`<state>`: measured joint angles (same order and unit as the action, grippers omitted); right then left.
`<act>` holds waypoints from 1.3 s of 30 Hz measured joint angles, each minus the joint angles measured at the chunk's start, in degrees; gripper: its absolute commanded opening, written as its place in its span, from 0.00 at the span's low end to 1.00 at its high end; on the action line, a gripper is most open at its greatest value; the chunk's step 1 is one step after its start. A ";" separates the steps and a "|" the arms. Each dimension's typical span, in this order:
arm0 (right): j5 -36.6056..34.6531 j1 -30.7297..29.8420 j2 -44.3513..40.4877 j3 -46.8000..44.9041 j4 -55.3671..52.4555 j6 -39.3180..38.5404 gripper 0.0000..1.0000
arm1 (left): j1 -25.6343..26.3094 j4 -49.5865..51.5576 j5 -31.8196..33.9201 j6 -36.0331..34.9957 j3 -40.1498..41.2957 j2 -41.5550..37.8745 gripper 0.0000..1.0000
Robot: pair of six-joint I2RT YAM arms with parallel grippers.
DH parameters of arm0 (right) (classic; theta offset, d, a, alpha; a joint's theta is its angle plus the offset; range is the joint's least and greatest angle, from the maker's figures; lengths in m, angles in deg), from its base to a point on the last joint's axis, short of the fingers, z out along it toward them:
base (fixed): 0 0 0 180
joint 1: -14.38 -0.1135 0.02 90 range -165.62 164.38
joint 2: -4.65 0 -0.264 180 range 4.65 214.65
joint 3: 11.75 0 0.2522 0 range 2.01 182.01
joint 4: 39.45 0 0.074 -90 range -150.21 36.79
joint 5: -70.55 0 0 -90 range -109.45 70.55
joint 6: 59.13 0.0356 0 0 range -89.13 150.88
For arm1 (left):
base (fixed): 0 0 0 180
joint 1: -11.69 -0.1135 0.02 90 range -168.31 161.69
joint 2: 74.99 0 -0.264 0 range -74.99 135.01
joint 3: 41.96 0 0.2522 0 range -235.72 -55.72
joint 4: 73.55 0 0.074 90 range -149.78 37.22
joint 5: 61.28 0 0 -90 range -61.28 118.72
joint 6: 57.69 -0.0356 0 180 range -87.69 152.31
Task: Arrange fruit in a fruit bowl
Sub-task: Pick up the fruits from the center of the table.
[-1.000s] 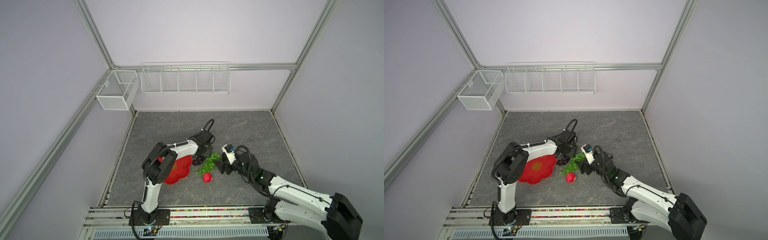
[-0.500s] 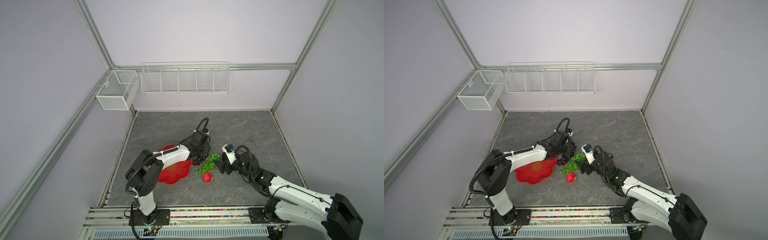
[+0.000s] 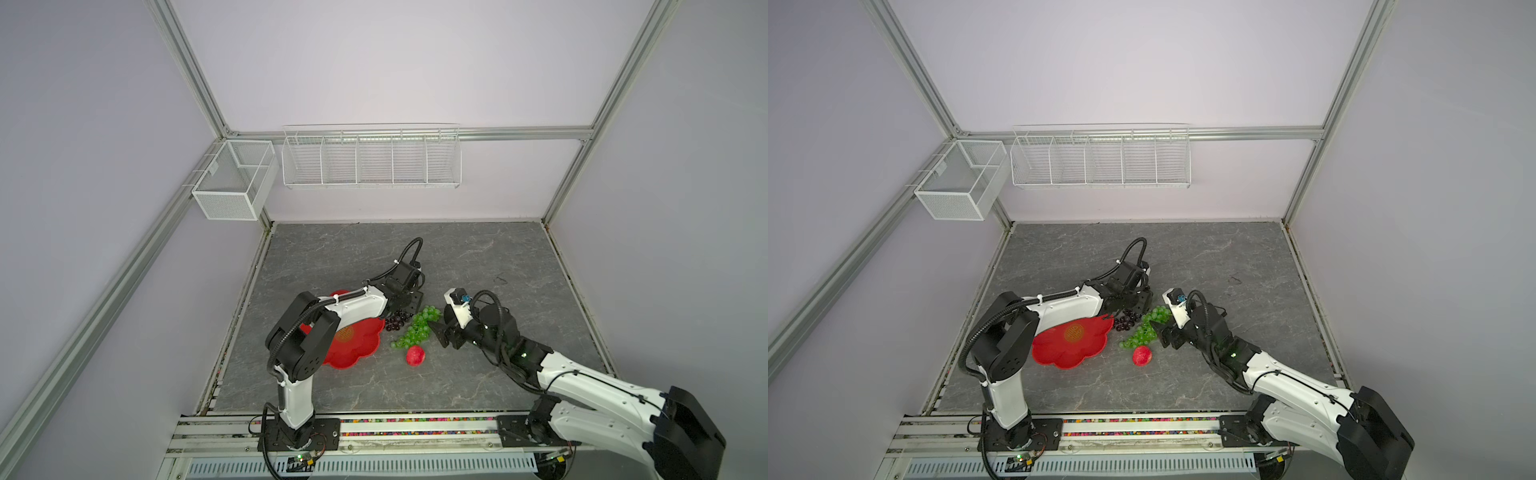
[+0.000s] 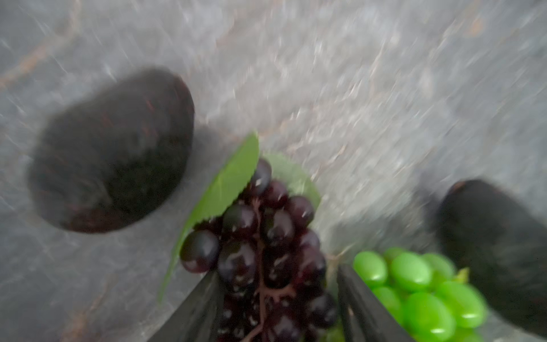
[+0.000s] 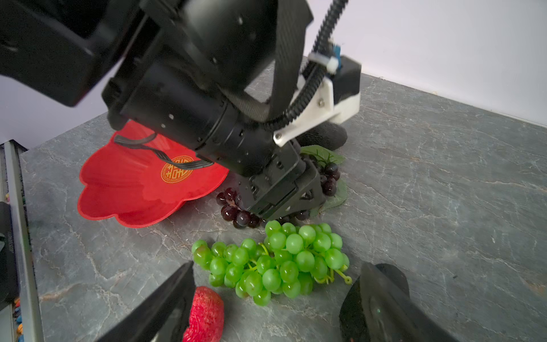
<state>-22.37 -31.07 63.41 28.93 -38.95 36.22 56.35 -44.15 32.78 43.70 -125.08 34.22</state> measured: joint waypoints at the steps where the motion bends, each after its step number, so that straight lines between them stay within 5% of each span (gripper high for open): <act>1: 0.00 0.00 0.00 0.00 0.00 0.02 0.88 | -0.02 0.81 0.20 0.39 -0.44 0.85 0.67; 12: -0.02 0.11 0.02 0.00 0.00 0.00 0.89 | -0.11 3.96 2.29 2.12 -8.35 8.26 0.63; 16: 0.00 0.31 0.02 0.00 0.00 0.00 0.89 | -0.31 3.93 2.25 2.49 -9.73 9.22 0.52; 20: 0.00 0.42 0.02 0.00 0.00 0.02 0.88 | -0.57 3.45 1.40 2.58 -9.75 9.27 0.28; 31: 0.00 0.48 0.02 0.00 0.00 0.00 0.89 | -0.61 -4.37 -1.57 2.47 0.20 2.62 0.15; 39: 0.00 0.74 0.02 0.00 0.00 0.00 0.88 | -0.61 -13.81 -0.61 1.46 11.19 -9.75 0.11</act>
<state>-22.37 -30.33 63.43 28.93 -38.95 36.22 55.74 -57.96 32.17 45.17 -113.89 24.47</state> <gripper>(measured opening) 0.885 0.183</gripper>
